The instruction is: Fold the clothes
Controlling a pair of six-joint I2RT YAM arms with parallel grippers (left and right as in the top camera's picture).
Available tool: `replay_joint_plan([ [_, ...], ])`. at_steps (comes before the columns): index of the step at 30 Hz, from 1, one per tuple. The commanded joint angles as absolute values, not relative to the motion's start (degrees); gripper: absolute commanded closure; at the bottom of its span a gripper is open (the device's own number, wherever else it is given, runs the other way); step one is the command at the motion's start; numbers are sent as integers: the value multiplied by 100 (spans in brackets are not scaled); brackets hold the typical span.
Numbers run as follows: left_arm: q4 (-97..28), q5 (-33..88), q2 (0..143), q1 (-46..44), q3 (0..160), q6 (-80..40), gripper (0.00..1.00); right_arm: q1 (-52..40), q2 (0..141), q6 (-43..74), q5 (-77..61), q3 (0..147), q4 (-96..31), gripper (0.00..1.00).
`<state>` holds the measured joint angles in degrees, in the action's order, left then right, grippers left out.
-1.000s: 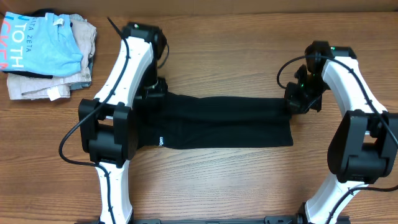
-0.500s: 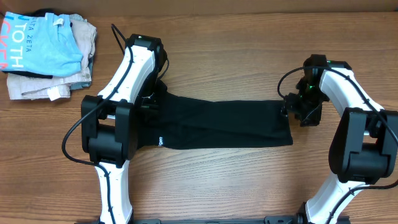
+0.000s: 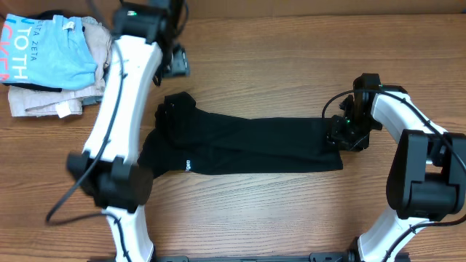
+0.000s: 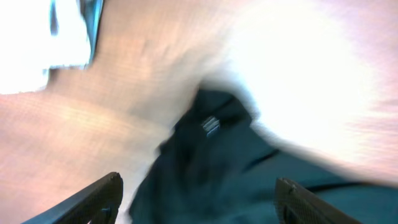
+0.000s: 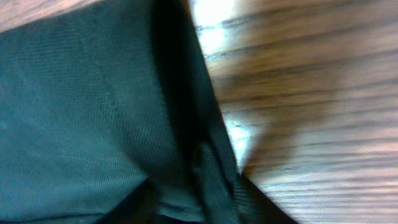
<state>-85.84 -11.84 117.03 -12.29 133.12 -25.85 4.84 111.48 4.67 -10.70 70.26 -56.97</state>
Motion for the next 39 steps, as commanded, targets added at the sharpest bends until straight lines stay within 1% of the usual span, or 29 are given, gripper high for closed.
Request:
replay_joint_plan([
  [1, -8235, -572, 11170, -1236, 13592, -2727, 21, 440, 11218, 475, -1321, 6788, -5575, 78],
  [3, -8029, -497, 11043, -1247, 13592, -2724, 21, 440, 11218, 572, -1315, 6788, -5505, 89],
  [5, -7933, -482, 11000, -1258, 13592, -2727, 21, 486, 11218, 757, -1315, 6796, -5419, 96],
  [8, -7913, -489, 11024, -1273, 13590, -2724, 19, 666, 11218, 923, -1402, 7004, -5461, 96],
  [12, -7795, -484, 11032, -1273, 13590, -2720, 18, 1164, 11192, 921, -1470, 7631, -5986, 96],
  [13, -7787, -484, 11032, -1273, 13590, -2722, 13, 1372, 11179, 921, -1466, 7856, -6160, 96],
  [15, -7773, -486, 11034, -1273, 13590, -2720, 11, 1667, 11163, 921, -1466, 8156, -6372, 96],
  [19, -7765, -486, 11034, -1275, 13590, -2720, 11, 2272, 11159, 919, -1594, 8790, -6755, 95],
  [20, -7762, -486, 11034, -1275, 13590, -2720, 8, 2373, 11159, 888, -1673, 8912, -6816, 96],
  [22, -7734, -486, 11034, -1278, 13585, -2722, 8, 2486, 11153, 797, -1778, 9096, -6912, 95],
  [25, -7730, -489, 11034, -1278, 13585, -2720, 7, 2456, 11131, 561, -1831, 9268, -7081, 96],
  [28, -7728, -489, 11037, -1278, 13572, -2720, 7, 2235, 11032, 445, -1839, 9277, -7161, 96],
  [31, -7710, -491, 11037, -1278, 13513, -2720, 7, 1870, 10871, 263, -2073, 9277, -7214, 96],
  [39, -7725, -504, 11041, -1278, 13332, -2703, 7, 786, 10737, 303, -2115, 9271, -7336, 96],
])
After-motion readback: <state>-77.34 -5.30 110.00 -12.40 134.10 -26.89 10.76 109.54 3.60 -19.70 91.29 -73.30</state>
